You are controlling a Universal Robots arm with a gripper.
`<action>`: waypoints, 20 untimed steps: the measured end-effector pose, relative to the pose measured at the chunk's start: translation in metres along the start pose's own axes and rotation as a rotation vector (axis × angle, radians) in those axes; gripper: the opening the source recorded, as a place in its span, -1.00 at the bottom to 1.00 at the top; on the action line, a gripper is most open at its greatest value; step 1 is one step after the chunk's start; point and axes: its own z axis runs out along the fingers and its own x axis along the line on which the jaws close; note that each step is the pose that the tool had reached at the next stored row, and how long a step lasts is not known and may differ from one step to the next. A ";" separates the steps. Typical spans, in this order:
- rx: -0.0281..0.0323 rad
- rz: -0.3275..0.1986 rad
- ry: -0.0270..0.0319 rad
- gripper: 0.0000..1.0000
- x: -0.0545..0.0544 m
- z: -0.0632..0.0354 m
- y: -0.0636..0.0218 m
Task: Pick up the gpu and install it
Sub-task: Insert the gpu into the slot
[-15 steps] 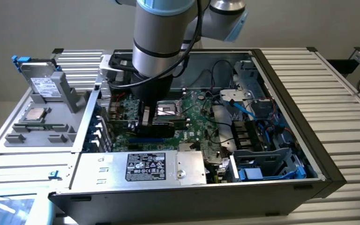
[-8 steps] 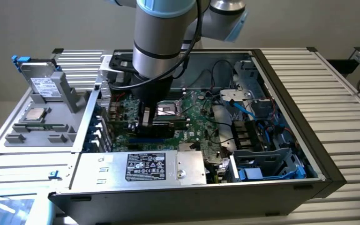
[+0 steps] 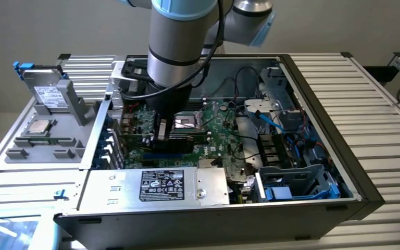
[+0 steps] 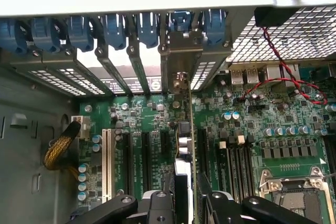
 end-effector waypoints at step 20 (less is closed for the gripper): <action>-0.0022 -0.001 0.0003 -0.44 0.000 0.0031 -0.0003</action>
